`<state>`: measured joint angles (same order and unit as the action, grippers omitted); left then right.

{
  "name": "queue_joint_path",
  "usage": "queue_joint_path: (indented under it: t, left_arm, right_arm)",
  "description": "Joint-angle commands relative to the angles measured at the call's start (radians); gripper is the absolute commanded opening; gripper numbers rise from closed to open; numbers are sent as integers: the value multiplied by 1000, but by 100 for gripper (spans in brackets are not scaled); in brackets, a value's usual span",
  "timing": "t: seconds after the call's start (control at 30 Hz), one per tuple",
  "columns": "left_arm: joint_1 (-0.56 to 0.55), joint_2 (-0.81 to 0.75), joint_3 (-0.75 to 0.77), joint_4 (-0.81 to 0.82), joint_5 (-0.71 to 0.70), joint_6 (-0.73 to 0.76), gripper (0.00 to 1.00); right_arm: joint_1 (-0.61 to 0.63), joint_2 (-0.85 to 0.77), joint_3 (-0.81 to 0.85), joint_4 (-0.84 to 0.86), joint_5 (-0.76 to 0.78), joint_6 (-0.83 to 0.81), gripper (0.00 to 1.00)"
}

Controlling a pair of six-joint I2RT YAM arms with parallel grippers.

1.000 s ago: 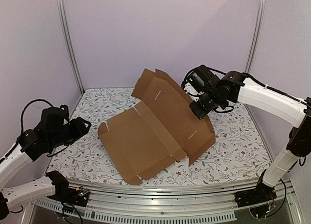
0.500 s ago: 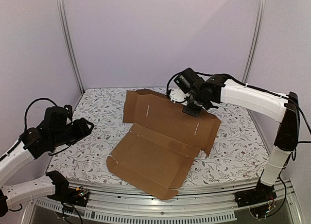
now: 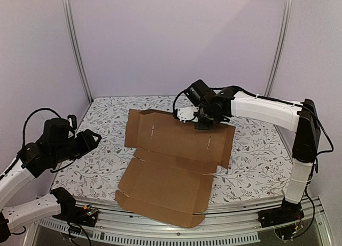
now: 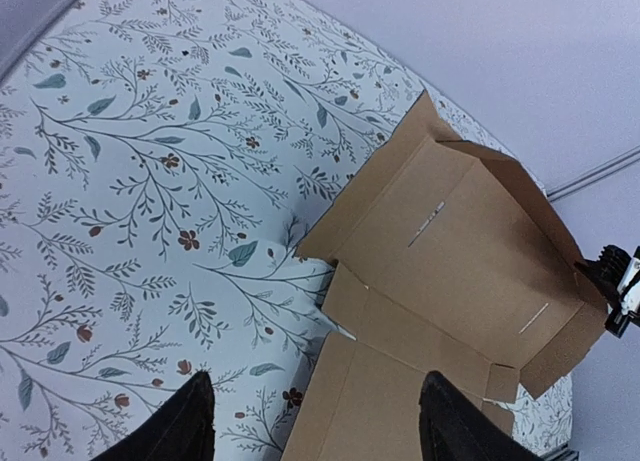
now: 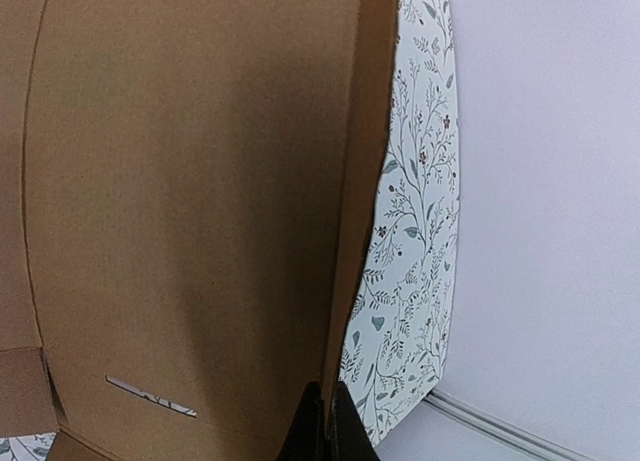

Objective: Fold the paper box

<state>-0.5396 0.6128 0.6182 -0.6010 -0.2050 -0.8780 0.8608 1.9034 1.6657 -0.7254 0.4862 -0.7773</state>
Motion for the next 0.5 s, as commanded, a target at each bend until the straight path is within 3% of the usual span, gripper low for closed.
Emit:
queue_joint_path:
  t: [0.0, 0.2, 0.47]
  left_arm:
    - [-10, -2, 17, -41, 4, 39, 68]
    - [-10, 3, 22, -50, -5, 74, 69]
    - [-10, 48, 63, -40, -7, 141, 71]
  right_arm:
    - [8, 43, -9, 30, -56, -124, 0]
    - [19, 27, -86, 129, -80, -247, 0]
    - [30, -97, -139, 148, -152, -283, 0]
